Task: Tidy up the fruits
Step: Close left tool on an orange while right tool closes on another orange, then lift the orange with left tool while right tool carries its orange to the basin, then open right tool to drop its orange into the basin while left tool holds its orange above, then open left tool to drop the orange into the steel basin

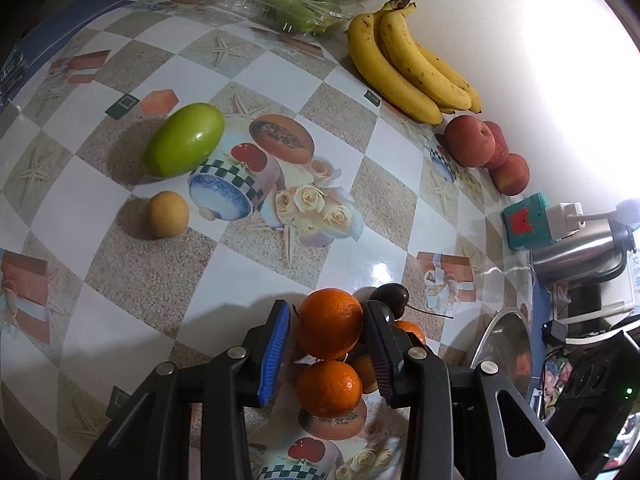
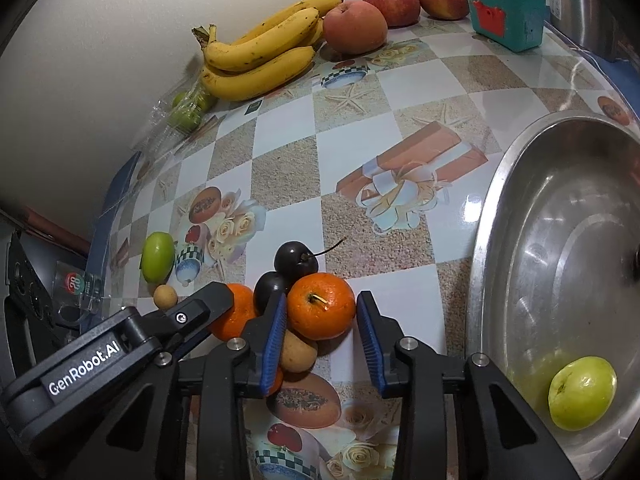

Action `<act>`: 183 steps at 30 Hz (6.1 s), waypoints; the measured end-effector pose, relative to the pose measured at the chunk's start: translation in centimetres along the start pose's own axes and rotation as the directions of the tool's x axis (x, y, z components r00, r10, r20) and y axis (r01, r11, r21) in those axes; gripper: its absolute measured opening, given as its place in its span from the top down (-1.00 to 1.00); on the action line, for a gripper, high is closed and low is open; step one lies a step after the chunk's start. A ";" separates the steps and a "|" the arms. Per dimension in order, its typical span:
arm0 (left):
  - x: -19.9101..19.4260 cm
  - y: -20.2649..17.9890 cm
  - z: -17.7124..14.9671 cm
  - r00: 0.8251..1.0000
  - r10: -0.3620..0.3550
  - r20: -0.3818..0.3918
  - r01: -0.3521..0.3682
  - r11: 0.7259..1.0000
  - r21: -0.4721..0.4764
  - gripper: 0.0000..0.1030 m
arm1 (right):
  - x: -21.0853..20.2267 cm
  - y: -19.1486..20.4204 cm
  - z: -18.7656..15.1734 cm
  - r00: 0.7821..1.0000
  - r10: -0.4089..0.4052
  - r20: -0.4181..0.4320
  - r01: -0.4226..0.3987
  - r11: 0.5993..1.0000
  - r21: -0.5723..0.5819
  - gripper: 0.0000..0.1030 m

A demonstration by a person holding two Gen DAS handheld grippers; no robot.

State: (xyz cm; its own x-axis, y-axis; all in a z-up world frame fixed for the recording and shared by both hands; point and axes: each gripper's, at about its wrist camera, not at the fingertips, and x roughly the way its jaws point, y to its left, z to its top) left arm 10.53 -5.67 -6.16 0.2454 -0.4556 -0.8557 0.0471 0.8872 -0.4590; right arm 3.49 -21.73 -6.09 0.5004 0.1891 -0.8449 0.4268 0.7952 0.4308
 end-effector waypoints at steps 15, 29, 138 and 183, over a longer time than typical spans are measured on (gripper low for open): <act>0.2 -0.1 0.0 1.000 -0.017 -0.004 0.017 1.000 -0.018 0.31 | 0.0 0.1 0.0 1.000 -0.001 0.001 0.001 1.000 0.003 0.27; -0.6 1.0 0.3 1.000 0.017 0.026 -0.016 0.998 -0.054 0.32 | -0.1 0.0 0.0 1.000 0.002 0.001 -0.002 1.000 0.005 0.28; 0.1 -18.3 -11.1 0.991 -0.046 0.125 -0.046 0.763 0.645 0.31 | -16.0 -14.6 -1.0 0.839 -0.489 0.238 0.339 0.813 0.474 0.28; 2.2 -18.1 -11.4 0.997 0.013 0.076 -0.061 0.740 0.670 -0.14 | -13.1 -15.2 -0.8 0.898 -0.418 0.139 0.315 0.829 0.462 0.27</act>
State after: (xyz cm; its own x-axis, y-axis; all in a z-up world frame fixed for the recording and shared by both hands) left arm -0.85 -23.59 -2.45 0.3190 -0.4375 -0.8407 0.6684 0.7327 -0.1278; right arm -10.12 -35.81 -1.78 0.3755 -0.2428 -0.8944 0.8592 0.4531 0.2377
